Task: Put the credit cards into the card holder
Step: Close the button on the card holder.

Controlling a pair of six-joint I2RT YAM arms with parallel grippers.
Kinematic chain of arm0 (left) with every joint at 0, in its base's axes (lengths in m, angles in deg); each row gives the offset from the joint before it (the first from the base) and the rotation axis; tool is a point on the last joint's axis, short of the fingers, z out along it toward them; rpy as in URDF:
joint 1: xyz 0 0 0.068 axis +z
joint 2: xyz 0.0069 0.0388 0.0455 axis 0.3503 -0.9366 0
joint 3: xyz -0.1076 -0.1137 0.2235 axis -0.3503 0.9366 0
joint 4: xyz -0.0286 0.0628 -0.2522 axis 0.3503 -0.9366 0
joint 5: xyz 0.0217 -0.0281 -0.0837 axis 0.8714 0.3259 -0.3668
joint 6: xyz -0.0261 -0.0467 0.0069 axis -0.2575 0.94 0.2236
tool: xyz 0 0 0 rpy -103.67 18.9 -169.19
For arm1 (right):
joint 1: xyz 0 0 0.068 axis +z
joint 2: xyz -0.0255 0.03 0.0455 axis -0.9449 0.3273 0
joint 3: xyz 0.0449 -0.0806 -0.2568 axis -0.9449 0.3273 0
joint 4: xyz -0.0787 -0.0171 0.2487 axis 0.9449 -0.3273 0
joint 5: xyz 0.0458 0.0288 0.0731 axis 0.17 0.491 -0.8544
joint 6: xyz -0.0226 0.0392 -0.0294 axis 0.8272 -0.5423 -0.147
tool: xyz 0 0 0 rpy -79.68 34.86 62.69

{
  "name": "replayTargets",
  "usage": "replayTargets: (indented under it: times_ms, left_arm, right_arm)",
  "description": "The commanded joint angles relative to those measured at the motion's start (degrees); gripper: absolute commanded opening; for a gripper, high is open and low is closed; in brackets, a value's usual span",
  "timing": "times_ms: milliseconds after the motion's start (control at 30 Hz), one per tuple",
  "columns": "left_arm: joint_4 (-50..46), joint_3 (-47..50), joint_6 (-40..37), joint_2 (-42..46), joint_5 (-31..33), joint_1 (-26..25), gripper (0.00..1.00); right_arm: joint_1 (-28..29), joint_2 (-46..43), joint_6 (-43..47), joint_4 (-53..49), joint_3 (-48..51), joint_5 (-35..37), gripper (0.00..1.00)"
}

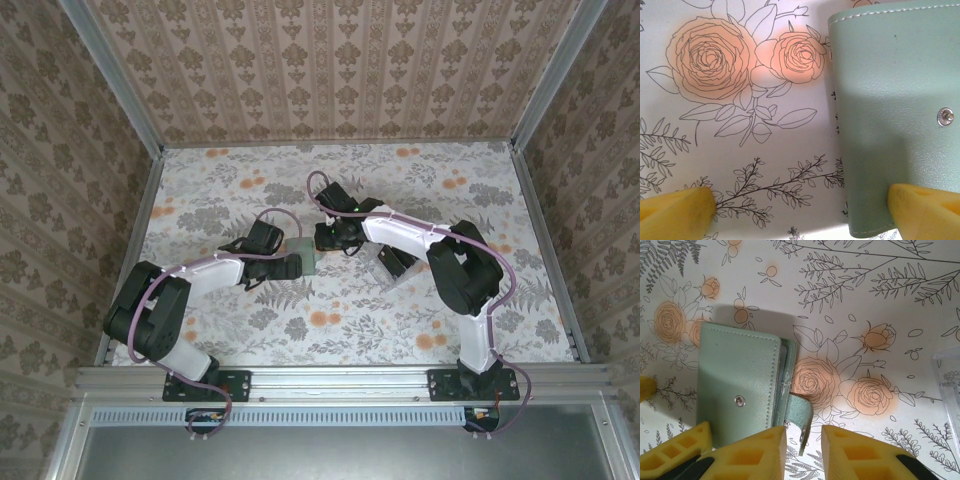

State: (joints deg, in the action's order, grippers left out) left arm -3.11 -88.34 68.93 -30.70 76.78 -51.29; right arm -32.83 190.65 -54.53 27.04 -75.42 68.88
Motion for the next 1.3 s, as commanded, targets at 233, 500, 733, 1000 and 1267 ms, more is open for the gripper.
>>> replayTargets:
  times_ms: [233, 500, 733, 1000, 1267]
  left_arm:
    - [-0.2, 2.8, 1.4, -4.1, 0.1, 0.3, 1.00]
    - [-0.2, 2.6, 1.3, -4.3, 0.2, 0.3, 1.00]
    - [-0.2, 2.6, 1.3, -4.3, 0.2, 0.3, 1.00]
    - [-0.3, 2.7, 1.2, -4.1, 0.2, 0.4, 1.00]
    - [-0.1, 2.9, 1.3, -4.0, 0.3, 0.4, 1.00]
  right_arm:
    - [-0.3, 0.6, 0.0, -0.6, 2.2, -0.3, 0.22]
    - [-0.3, 0.5, -0.3, 0.2, 2.9, -0.8, 0.18]
    - [-0.3, 0.0, -0.4, 0.6, 2.6, -1.8, 0.09]
    - [-0.4, -1.3, -0.9, 1.1, 2.6, -2.4, 0.13]
    - [-0.4, -1.4, -1.1, 1.2, 2.5, -2.4, 0.16]
